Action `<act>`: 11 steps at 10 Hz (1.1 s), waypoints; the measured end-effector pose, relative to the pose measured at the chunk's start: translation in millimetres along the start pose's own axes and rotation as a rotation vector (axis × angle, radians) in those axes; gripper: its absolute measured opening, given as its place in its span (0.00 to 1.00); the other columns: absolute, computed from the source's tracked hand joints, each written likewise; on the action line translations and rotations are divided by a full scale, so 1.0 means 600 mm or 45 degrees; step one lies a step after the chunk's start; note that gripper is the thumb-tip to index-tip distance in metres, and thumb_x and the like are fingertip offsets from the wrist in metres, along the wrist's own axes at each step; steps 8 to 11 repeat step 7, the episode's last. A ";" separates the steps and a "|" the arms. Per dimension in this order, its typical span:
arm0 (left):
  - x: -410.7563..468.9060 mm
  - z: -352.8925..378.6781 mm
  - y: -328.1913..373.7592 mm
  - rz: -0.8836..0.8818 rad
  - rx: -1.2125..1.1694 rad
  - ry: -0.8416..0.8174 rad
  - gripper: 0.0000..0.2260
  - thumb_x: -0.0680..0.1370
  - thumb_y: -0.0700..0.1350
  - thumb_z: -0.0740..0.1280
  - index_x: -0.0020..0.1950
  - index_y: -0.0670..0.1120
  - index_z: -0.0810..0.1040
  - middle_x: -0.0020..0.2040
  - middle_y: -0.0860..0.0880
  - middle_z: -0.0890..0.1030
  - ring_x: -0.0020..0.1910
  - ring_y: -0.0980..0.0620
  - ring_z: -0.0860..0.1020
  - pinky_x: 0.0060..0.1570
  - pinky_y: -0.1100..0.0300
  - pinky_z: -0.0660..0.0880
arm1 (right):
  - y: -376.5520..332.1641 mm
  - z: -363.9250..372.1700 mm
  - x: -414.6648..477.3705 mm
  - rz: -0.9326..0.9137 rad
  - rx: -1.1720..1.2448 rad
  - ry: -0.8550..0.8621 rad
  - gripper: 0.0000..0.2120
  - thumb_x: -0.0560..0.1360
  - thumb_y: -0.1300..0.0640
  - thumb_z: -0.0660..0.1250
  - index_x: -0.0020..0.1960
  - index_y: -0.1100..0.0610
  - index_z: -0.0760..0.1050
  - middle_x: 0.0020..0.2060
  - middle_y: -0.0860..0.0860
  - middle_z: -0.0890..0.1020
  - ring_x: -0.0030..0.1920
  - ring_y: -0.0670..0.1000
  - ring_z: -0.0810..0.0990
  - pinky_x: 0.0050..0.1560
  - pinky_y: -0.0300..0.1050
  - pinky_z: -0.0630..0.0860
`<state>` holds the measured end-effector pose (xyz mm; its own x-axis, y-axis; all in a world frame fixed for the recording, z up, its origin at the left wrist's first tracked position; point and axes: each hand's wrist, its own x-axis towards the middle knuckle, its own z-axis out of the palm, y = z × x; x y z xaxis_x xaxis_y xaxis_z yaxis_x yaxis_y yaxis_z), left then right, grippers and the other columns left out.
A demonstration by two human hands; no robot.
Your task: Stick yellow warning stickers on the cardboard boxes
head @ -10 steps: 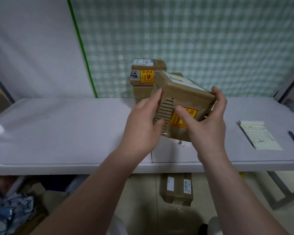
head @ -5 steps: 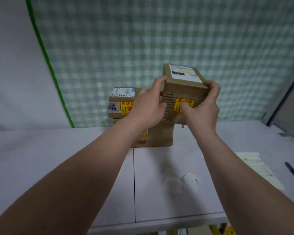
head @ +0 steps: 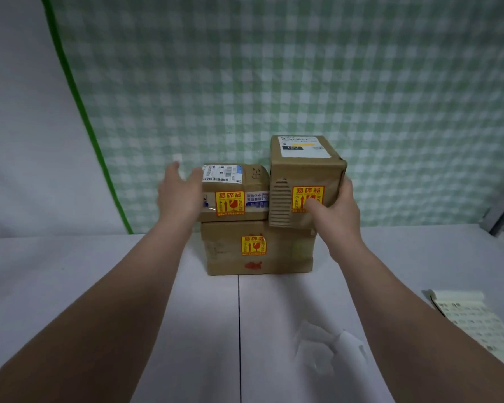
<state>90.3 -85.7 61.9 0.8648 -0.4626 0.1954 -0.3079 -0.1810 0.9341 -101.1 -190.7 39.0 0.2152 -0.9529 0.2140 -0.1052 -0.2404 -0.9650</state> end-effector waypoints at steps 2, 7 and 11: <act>0.010 -0.002 -0.023 -0.361 -0.291 -0.354 0.16 0.79 0.56 0.54 0.61 0.53 0.72 0.56 0.47 0.79 0.54 0.48 0.76 0.58 0.45 0.71 | -0.003 0.019 0.020 0.088 0.113 -0.032 0.24 0.72 0.63 0.63 0.66 0.49 0.66 0.51 0.46 0.78 0.46 0.43 0.77 0.33 0.37 0.71; -0.012 -0.039 0.013 -0.336 -0.319 -0.096 0.19 0.80 0.54 0.53 0.69 0.49 0.66 0.59 0.49 0.69 0.46 0.51 0.69 0.59 0.49 0.69 | -0.008 -0.022 0.017 0.335 0.070 0.052 0.27 0.73 0.57 0.64 0.71 0.53 0.64 0.65 0.51 0.72 0.60 0.53 0.72 0.58 0.48 0.72; -0.012 -0.039 0.013 -0.336 -0.319 -0.096 0.19 0.80 0.54 0.53 0.69 0.49 0.66 0.59 0.49 0.69 0.46 0.51 0.69 0.59 0.49 0.69 | -0.008 -0.022 0.017 0.335 0.070 0.052 0.27 0.73 0.57 0.64 0.71 0.53 0.64 0.65 0.51 0.72 0.60 0.53 0.72 0.58 0.48 0.72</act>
